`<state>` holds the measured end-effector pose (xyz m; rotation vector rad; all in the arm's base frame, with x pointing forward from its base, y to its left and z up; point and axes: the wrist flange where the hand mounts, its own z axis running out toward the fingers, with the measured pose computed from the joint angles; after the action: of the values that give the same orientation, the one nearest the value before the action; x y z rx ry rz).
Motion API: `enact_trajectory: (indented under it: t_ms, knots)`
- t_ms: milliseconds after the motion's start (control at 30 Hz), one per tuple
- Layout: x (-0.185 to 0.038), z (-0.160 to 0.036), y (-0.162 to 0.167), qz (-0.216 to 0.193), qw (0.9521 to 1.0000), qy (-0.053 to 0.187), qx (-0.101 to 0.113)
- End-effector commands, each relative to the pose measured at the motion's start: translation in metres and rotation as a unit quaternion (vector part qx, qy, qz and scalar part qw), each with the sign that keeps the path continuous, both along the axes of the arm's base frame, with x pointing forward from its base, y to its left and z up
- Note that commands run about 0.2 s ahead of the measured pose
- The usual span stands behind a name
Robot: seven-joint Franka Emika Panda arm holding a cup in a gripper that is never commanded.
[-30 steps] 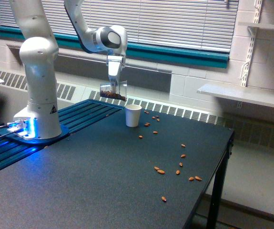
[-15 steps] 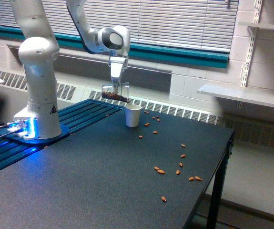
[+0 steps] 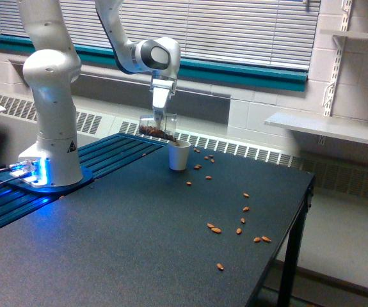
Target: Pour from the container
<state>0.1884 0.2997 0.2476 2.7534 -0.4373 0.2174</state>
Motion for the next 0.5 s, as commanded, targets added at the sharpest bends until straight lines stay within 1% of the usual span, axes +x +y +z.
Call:
enact_trajectory:
  t_ms: [33,500]
  knots:
    - [0.013,0.0019,0.0022,0.013,0.9999,0.005,0.003]
    - [0.0179,-0.0035,0.0114,0.019,0.9997,0.013,0.002]
